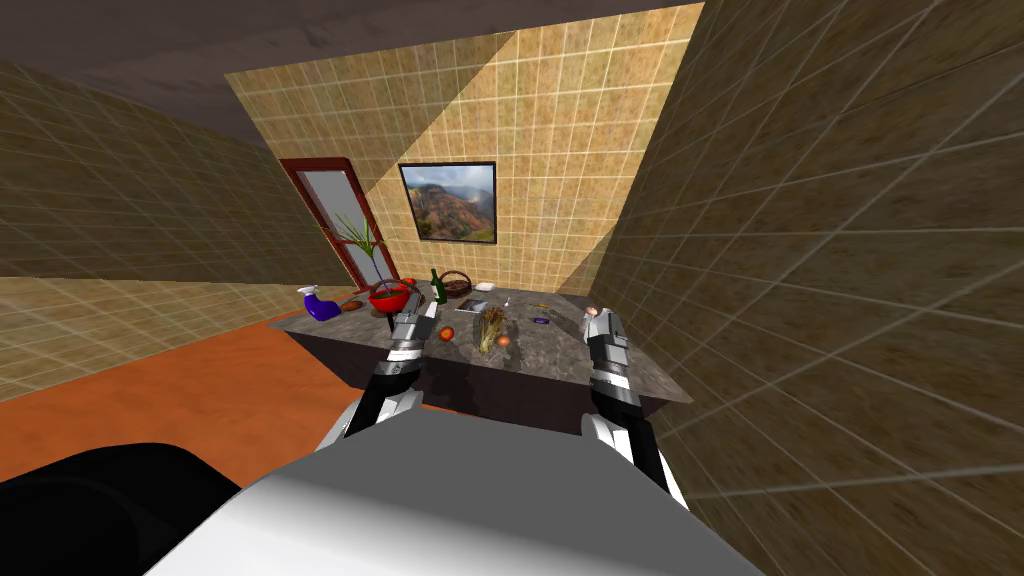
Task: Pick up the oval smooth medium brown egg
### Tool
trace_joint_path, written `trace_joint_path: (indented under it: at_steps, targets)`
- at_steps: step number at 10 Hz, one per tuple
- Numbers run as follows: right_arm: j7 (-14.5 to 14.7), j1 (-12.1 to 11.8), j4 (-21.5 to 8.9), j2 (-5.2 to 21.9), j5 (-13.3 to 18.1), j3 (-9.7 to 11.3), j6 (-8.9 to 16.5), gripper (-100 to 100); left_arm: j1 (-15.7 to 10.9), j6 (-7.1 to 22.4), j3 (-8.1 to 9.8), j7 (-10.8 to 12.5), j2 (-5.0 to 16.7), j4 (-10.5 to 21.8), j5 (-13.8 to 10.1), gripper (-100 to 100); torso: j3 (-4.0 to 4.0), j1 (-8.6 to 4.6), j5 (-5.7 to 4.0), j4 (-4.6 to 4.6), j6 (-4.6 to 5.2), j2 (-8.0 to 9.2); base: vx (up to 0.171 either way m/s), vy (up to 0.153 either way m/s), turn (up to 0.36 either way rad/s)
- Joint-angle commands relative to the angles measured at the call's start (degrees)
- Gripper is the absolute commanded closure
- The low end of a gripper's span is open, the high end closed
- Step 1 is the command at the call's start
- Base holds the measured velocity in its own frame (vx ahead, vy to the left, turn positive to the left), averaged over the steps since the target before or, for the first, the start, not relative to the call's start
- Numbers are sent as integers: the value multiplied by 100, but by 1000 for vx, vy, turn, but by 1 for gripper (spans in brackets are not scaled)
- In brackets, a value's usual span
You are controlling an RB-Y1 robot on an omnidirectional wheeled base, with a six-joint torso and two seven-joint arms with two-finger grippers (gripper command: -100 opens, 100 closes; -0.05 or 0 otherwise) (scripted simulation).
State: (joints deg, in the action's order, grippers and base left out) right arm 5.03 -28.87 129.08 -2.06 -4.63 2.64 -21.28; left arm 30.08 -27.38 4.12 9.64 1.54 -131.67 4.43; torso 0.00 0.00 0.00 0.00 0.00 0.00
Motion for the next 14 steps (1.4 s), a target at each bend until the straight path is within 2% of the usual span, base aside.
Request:
trace_joint_path:
  at_steps: [1, 2, 5, 10, 11, 14]
  targets:
    - [0, 0, 0, 0, 0, 0, 0, 0, -12, 81, -25, -29, 158, 0, 21, -100, 0, 0, 0, 0, 0, 0, -22, -21, -36]
    - [0, 0, 0, 0, 0, 0, 0, 0, -33, 207, -60, -70, 299, 3, 50, -100, 3, -6, -1, 1, 1, 6, -69, -46, -77]
    - [0, 2, 0, -1, 0, 1, 0, 0, -119, 631, -160, -191, 503, 22, 125, -100, 20, -39, -8, 7, 2, 35, -102, -98, -68]
    - [0, 1, 0, -1, 0, 1, 0, 0, -345, 1438, -306, -380, 614, 99, 208, -100, 15, -27, -6, 6, 1, 25, -71, -74, -66]
    - [0, 1, 0, -1, 0, 1, 0, 0, -345, 1502, -306, -380, 614, 99, 208, -100, 15, -26, -6, 6, 1, 26, -39, -45, -16]
    - [0, 1, 0, -1, 0, 1, 0, 0, -484, 1966, -361, -457, 635, 155, 226, -100, 9, -23, -5, 4, 1, 16, -35, -54, -49]
